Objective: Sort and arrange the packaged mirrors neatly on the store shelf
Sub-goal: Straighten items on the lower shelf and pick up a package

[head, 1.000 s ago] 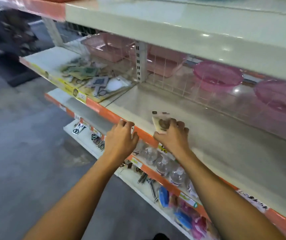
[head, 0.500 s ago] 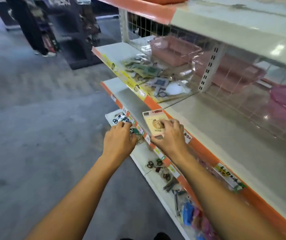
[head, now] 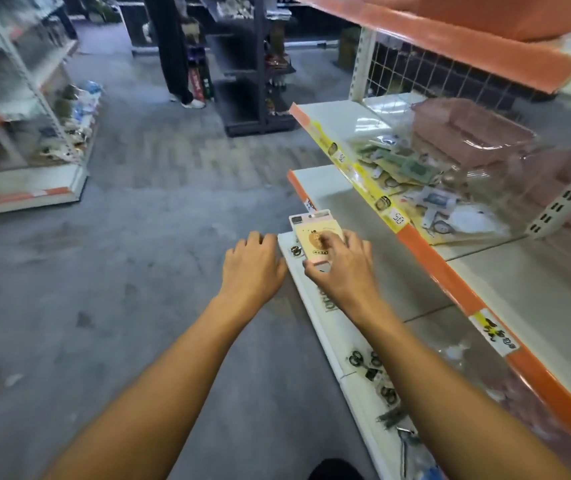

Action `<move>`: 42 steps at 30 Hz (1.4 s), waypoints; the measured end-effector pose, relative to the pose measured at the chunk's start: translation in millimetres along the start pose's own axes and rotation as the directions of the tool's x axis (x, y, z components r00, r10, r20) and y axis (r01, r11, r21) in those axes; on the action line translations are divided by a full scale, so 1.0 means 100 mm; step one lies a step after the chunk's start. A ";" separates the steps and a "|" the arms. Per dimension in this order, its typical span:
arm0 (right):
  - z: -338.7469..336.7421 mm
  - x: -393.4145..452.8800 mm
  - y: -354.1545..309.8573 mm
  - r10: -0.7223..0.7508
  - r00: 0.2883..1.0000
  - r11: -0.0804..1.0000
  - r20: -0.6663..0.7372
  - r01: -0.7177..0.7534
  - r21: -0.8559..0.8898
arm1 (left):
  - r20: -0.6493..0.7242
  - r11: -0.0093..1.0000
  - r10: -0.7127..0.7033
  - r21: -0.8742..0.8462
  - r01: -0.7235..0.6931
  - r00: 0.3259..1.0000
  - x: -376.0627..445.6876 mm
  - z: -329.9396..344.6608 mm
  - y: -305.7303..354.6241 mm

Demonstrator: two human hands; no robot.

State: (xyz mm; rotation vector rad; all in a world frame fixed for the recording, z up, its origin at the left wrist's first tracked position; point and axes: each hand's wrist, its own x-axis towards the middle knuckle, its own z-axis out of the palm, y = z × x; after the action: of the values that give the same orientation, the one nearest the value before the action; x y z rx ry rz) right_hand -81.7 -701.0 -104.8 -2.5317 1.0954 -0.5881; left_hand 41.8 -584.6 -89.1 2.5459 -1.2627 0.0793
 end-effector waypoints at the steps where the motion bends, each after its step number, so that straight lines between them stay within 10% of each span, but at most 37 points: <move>1: 0.04 0.07 -0.03 -0.013 1.000 1.000 -0.001 0.013 -0.004 | -0.006 1.000 -0.011 -0.003 0.011 1.000 0.04 0.02 -0.04; 25: 1.01 2.59 -0.32 -0.222 0.971 0.971 0.087 0.211 0.113 | -0.064 0.963 -0.259 0.059 0.263 0.964 2.19 0.38 -0.79; 42: 1.88 4.45 -0.85 -0.018 1.000 0.999 -0.009 0.018 0.044 | -0.024 0.999 -0.009 -0.036 0.008 1.000 4.51 0.61 -1.88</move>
State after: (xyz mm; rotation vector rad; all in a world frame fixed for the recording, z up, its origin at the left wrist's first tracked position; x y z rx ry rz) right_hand 338.3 -953.2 -122.1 -2.5060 1.0518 -0.6220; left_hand 460.9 -842.1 -111.4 2.5116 -1.2336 0.0847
